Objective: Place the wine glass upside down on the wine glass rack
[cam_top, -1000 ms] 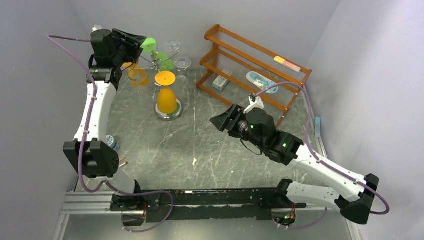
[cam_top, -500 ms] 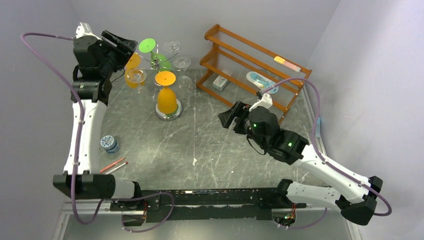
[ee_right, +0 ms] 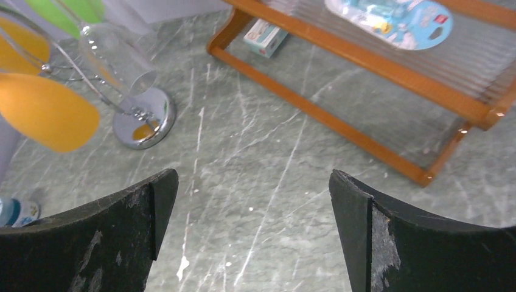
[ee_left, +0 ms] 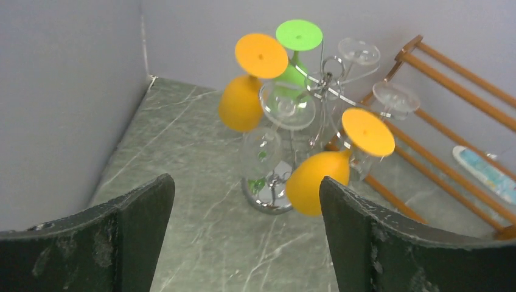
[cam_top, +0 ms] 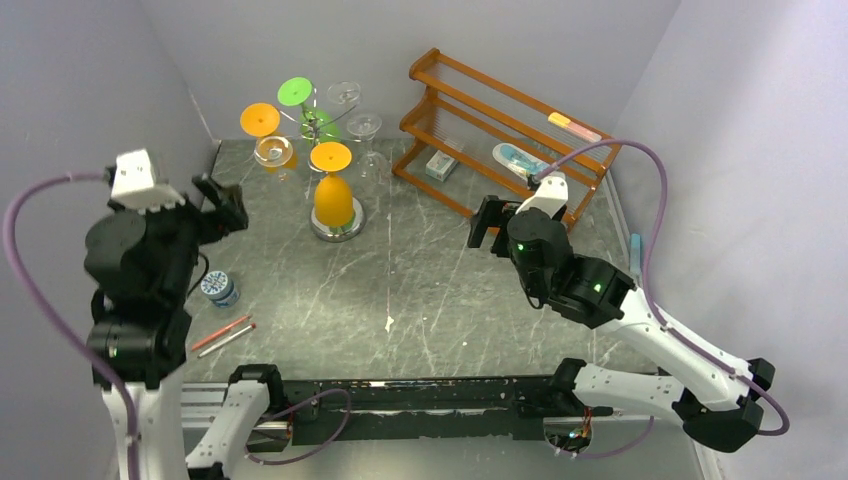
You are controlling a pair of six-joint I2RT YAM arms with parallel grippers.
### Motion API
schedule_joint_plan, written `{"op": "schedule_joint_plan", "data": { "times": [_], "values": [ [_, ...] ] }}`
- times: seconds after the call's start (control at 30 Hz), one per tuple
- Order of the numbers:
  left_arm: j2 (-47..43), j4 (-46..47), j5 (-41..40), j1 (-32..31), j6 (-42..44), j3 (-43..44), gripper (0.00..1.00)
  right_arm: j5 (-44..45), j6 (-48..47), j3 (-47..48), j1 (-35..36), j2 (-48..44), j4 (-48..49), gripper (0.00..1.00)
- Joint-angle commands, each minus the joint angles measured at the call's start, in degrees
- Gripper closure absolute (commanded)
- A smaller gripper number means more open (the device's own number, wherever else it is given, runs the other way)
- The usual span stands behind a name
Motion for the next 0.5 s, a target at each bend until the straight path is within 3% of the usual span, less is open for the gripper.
{"op": "schedule_joint_plan", "data": {
  "times": [0.0,0.47],
  "values": [
    [-7.87,-5.47,-0.79,0.17,6.26,-5.05,0.07,6.44,-4.89,1.58,-0.26,-2.68,-1.73,0.0],
    [-11.77,-12.21,-8.73,-2.96,2.9,-12.22,0.07,7.42,-7.93,2.31,-0.24,-8.2,-3.74,0.0]
  ]
}}
